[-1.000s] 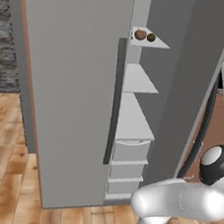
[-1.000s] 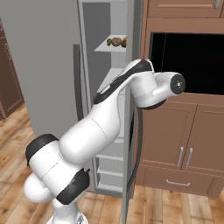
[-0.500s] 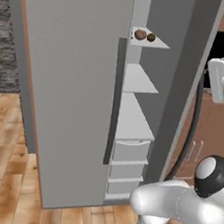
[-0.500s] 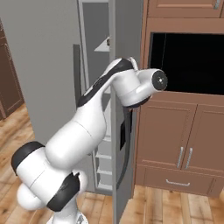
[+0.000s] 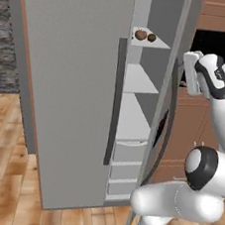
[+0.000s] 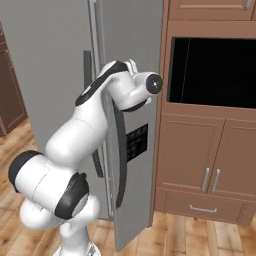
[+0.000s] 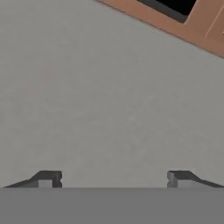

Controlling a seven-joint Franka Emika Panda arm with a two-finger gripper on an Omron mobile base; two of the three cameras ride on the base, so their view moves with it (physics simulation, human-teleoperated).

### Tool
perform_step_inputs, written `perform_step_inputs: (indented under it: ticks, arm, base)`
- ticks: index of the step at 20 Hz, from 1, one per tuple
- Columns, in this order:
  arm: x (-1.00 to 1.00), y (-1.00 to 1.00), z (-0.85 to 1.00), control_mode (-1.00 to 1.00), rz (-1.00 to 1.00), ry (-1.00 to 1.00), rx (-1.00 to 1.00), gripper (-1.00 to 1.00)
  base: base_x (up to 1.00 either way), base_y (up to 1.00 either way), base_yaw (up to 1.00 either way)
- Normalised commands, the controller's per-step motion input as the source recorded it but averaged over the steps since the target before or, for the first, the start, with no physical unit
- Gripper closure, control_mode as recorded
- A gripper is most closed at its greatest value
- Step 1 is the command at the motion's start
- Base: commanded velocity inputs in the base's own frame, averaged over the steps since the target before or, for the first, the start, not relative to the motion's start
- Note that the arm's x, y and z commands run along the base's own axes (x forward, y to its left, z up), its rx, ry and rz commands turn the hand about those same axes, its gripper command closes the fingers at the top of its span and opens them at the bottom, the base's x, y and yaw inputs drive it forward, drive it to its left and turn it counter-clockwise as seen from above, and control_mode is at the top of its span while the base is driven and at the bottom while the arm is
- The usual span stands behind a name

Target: Take the carrot and potato from the second highest rack and move them to the highest rack where the mushroom and kiwi are located, to maximize freezer space. Close the freezer door after rearranging.

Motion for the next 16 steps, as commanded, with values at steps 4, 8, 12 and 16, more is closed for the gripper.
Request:
perform_step_inputs:
  ticks: [4,8,12,16]
  arm:
    - [0.96,0.49,0.0,-1.0,0.01,0.0,0.0,-1.0]
    - [0.71,0.51,0.0,-1.0,0.0,0.0,0.0,-1.0]
    - [0.51,0.49,0.0,-1.0,0.0,0.0,0.0,-1.0]
    - [0.39,0.45,0.05,-1.0,0.0,0.0,0.0,-1.0]
  base:
    - [0.0,0.0,0.0]
    - [0.0,0.0,0.0]
    - [0.0,0.0,0.0]
    - [0.0,0.0,0.0]
